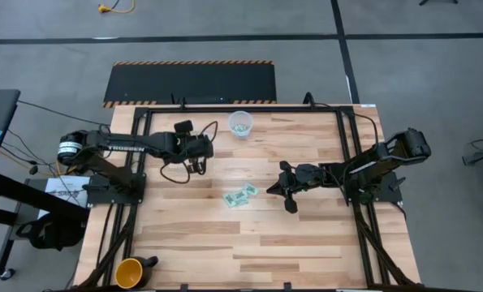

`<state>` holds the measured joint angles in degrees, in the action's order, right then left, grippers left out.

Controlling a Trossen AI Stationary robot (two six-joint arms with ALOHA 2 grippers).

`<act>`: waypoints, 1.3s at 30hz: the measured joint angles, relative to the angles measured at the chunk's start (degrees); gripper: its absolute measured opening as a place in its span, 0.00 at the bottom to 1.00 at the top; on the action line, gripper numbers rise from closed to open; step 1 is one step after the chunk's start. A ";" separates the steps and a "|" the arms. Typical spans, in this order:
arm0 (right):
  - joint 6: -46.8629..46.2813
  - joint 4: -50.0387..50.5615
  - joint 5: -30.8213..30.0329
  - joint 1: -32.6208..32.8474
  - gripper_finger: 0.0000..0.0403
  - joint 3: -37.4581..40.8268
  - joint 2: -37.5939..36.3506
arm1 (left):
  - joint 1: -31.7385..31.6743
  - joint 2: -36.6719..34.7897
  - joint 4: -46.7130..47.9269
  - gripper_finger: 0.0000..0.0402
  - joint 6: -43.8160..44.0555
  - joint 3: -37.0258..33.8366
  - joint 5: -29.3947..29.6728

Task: Pick and place items into bin
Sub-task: Put the stevia packet into the bottom transparent bin

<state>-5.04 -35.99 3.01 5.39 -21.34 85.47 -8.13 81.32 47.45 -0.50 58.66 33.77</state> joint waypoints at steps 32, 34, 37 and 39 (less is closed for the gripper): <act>-0.02 0.00 0.00 0.00 0.02 0.00 0.00 | 2.26 0.25 -23.24 0.30 -9.82 -6.54 -39.65; -0.02 0.00 0.00 0.00 0.02 0.00 0.00 | 4.38 0.48 -25.20 0.30 -11.05 -6.54 -40.93; -0.02 0.02 0.00 0.01 0.02 0.00 0.00 | 7.34 0.46 -25.79 0.30 -13.17 -6.54 -40.03; -0.02 0.04 0.00 0.00 0.02 0.00 0.00 | 8.83 0.46 -25.88 0.30 -13.95 -6.54 -39.60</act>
<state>-5.06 -35.95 3.01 5.39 -21.34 85.47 0.70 81.78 21.57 -14.45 52.12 -5.83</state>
